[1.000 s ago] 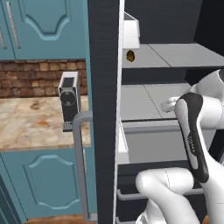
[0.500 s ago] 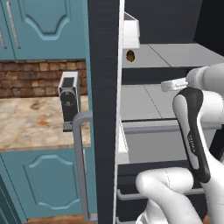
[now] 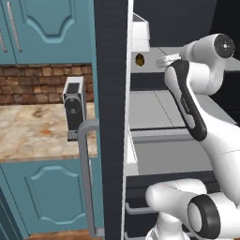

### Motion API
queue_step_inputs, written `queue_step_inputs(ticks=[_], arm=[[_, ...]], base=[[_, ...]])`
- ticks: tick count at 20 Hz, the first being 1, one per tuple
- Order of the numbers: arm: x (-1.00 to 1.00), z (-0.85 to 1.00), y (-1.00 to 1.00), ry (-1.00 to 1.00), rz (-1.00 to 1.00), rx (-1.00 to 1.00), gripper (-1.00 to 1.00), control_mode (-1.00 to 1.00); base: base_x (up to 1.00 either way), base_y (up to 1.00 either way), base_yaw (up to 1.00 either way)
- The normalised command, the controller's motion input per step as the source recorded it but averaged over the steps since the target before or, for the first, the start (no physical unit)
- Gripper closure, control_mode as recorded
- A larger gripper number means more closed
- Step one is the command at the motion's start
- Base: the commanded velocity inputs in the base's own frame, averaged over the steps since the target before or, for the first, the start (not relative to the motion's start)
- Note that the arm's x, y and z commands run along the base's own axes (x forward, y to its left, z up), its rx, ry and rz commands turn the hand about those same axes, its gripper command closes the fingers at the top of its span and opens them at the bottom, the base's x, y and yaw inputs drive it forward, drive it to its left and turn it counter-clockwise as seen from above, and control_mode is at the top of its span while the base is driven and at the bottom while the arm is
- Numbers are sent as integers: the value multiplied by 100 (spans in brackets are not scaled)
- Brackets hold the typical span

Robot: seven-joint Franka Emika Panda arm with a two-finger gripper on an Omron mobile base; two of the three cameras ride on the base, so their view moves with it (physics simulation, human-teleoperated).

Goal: Open the fridge, remove the kiwi, sweet potato, and fish, and place them on any counter.

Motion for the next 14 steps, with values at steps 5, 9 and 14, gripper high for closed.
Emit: queue_step_inputs(ticks=[5, 9, 14], arm=[[93, -4, 31, 12, 0, 0, -100, -100], [76, -36, 39, 3, 0, 0, -100, -100], [97, -21, 32, 10, -1, 0, -100, -100]], base=[[0, 0, 0], [0, 0, 0], [0, 0, 0]])
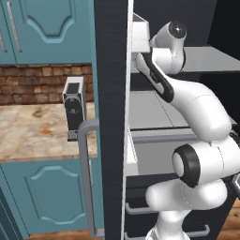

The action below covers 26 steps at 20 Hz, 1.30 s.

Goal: Open the fridge, remove the kiwi, sweet potato, and fish, and place them on any counter.

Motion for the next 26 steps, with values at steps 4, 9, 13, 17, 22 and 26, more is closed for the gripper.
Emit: queue_step_inputs(ticks=[4, 9, 13, 17, 22, 26], arm=[[73, -8, 14, 8, -5, 0, -100, -100], [52, -11, 0, 9, -15, 0, -100, -100], [32, -38, 0, 9, -16, 0, -100, -100], [1, -36, 0, 3, -14, 0, -100, -100], [-35, -37, -14, 0, -12, 5, 100, -100], [-51, 4, -53, -2, -8, 15, 100, -100]], base=[[0, 0, 0], [0, 0, 0], [0, 0, 0], [0, 0, 0], [0, 0, 0], [0, 0, 0]])
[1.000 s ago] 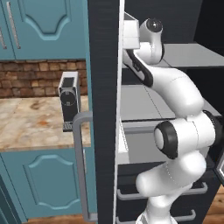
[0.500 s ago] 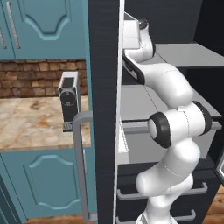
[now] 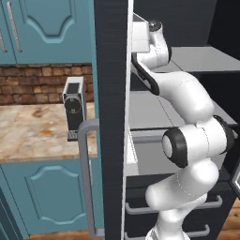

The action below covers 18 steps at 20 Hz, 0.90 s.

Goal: Open the fridge, remove the kiwi, sweet potato, and fish, and place them on any counter.

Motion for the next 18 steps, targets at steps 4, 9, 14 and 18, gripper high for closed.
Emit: queue_step_inputs(ticks=[4, 9, 14, 18], arm=[[-43, 100, -72, -9, -7, 19, 100, -100], [-91, 49, -66, -1, -5, 11, 100, -100], [-100, -27, -49, 0, -5, 8, 100, -100], [-100, -79, -10, 0, -5, 2, 100, -100]], base=[[0, 0, 0], [0, 0, 0], [0, 0, 0], [0, 0, 0]])
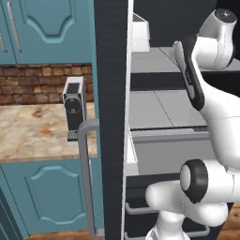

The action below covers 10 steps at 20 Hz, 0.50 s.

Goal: Open the fridge, remove the kiwi, sweet potato, and fish, and place them on any counter.

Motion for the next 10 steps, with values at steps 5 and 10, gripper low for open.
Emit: queue_step_inputs(ticks=[5, 10], arm=[[-100, -90, 3, 0, -1, 0, 100, -100], [-76, -58, 6, 0, 0, 0, 100, -100]], base=[[0, 0, 0], [0, 0, 0]])
